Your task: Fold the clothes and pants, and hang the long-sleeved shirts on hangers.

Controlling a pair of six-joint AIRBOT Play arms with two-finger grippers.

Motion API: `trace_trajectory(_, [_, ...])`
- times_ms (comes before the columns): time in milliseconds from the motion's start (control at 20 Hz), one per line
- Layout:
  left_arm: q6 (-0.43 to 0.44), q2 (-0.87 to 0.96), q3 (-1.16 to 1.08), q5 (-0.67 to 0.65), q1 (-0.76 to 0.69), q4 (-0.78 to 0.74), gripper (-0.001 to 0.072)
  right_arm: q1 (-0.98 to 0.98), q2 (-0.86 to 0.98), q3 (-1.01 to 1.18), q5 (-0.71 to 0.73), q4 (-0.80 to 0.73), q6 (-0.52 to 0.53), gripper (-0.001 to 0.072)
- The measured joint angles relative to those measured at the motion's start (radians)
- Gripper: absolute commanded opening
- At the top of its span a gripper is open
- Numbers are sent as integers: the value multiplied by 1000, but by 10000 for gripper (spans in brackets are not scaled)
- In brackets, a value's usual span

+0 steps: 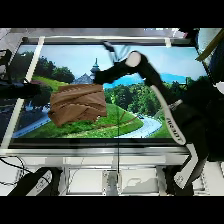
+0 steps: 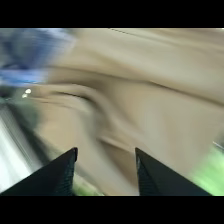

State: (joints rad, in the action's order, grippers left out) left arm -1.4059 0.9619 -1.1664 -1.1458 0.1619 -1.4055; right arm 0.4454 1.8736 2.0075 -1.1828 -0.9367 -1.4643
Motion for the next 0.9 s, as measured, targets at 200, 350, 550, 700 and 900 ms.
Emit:
trace_trajectory(200, [0, -1, 0, 0, 1, 0, 8, -145, 82, -54, -60, 38, -136, 627])
trace_trajectory(350, [0, -1, 0, 0, 1, 0, 8, -185, 191, -67, -77, 182, -170, 699])
trace_trajectory(550, [0, -2, 0, 0, 1, 0, 8, -158, 306, -73, -19, 310, -168, 699])
trace_trajectory(700, [0, -2, 0, 0, 1, 0, 8, -111, 356, -73, 6, 351, -171, 689])
trace_trajectory(900, [0, -2, 0, -3, 1, 2, 8, -37, 390, -65, 22, 432, -181, 680])
